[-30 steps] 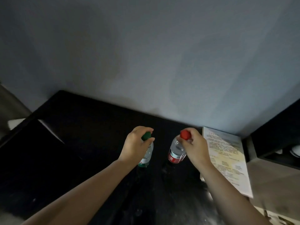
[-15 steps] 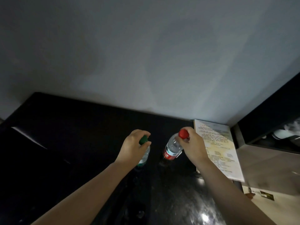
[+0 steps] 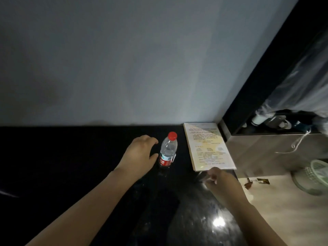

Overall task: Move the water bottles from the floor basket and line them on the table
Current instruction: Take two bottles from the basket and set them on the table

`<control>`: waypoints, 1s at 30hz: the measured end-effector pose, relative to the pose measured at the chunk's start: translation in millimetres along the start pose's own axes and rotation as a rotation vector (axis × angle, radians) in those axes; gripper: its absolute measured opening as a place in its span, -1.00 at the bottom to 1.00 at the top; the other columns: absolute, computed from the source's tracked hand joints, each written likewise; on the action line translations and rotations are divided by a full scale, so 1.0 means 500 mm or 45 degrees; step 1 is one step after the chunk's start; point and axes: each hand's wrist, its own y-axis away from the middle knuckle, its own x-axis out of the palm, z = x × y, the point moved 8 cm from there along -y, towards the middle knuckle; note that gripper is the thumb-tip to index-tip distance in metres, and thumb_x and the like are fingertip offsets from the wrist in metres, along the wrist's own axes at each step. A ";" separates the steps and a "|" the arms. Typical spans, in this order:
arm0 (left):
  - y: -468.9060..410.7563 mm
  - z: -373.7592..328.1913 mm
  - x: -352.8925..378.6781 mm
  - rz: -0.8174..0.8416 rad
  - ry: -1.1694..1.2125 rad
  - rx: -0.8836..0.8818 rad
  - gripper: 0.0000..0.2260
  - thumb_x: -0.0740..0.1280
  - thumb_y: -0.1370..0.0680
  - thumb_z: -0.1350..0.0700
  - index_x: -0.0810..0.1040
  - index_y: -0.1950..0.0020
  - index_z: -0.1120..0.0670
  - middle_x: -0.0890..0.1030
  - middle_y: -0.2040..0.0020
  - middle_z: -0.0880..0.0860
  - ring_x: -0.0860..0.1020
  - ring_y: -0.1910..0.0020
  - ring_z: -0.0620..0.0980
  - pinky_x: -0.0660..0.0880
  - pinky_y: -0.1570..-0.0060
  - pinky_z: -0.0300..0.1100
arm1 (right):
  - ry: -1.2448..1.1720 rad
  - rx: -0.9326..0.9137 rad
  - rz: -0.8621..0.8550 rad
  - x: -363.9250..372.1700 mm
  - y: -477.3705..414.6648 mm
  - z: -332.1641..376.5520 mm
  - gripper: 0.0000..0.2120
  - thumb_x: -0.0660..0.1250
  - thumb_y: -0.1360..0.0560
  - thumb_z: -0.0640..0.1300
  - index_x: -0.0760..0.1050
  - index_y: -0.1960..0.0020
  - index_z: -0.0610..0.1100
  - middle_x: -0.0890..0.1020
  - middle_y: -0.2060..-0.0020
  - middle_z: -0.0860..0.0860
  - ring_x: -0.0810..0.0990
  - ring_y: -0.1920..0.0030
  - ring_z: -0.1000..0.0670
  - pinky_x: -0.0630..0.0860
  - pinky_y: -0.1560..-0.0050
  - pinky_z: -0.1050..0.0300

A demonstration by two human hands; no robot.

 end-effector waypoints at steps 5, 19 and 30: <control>0.053 -0.140 0.049 0.089 0.121 0.119 -0.71 0.36 -0.50 0.05 0.50 -0.21 0.04 0.55 -0.14 -0.01 0.55 -0.05 -0.09 0.52 -0.09 -0.19 | -0.061 0.046 -0.104 -0.066 0.098 -0.112 -0.95 0.31 -0.50 -0.02 0.48 0.06 0.13 0.60 0.18 0.15 0.50 0.27 0.22 0.40 0.30 0.38; 0.169 -0.800 0.382 0.460 0.226 0.539 -0.75 0.35 -0.49 0.03 0.53 -0.17 -0.04 0.53 -0.10 -0.10 0.52 -0.09 -0.13 0.44 -0.13 -0.25 | -0.259 0.553 -0.479 -0.256 0.454 -0.737 -0.73 0.38 -0.44 0.03 0.52 -0.12 0.02 0.64 0.03 0.10 0.60 0.04 0.07 0.53 0.03 0.13; 0.200 -1.261 0.596 0.623 0.210 0.972 -0.78 0.36 -0.48 0.06 0.55 -0.11 0.01 0.53 0.04 -0.09 0.50 0.05 -0.14 0.36 0.08 -0.34 | -0.405 0.847 -0.658 -0.352 0.618 -1.121 -0.74 0.35 -0.47 -0.01 0.55 -0.13 -0.02 0.64 0.02 0.07 0.59 0.04 0.06 0.46 0.05 0.18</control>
